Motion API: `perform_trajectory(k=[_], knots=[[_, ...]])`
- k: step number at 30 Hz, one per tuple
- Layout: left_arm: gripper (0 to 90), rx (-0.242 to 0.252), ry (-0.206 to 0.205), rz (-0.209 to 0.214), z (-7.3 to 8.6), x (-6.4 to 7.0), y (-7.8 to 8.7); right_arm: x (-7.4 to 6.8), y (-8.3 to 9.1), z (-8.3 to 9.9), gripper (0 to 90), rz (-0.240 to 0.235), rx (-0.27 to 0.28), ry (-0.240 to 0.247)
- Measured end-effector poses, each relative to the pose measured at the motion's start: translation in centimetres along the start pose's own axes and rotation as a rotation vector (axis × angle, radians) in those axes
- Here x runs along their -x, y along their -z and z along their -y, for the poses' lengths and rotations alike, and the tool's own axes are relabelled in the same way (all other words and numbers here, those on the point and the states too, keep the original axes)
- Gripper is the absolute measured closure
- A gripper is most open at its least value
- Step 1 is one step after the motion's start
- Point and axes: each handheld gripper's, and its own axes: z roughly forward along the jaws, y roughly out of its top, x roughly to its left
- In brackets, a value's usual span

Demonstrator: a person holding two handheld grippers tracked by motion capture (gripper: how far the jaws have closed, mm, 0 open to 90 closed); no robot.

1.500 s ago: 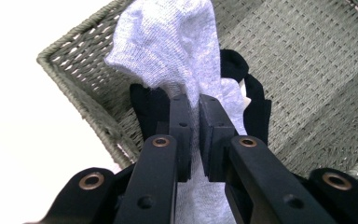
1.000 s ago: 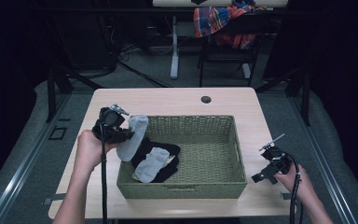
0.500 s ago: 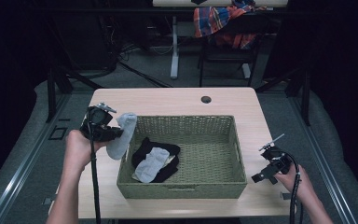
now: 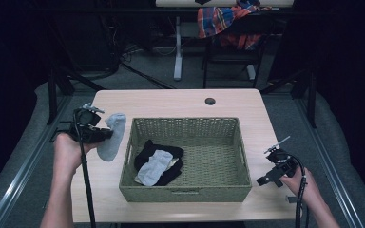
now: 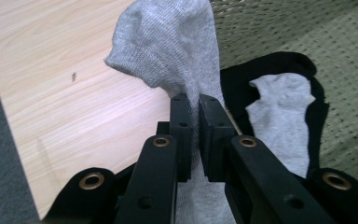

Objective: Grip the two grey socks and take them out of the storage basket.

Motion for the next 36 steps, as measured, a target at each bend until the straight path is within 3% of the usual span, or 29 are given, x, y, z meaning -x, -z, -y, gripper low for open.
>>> perform_trajectory(k=[11,19,22,36], knots=[[85.0,-0.016,0.062,-0.026,1.3,-2.3,-0.7,0.0,0.0,0.0,3.9,-0.001,0.000,-0.002],[85.1,-0.037,0.117,-0.036,2.4,-3.7,-2.1,-0.1,0.0,0.0,3.9,0.000,0.004,-0.004],[85.2,-0.064,0.139,-0.037,3.1,-4.4,-3.3,-0.1,0.0,0.0,3.9,-0.002,0.004,-0.005],[85.1,-0.113,0.172,-0.038,5.3,-5.7,-7.0,-0.1,0.0,0.0,3.9,-0.001,0.004,-0.005]])
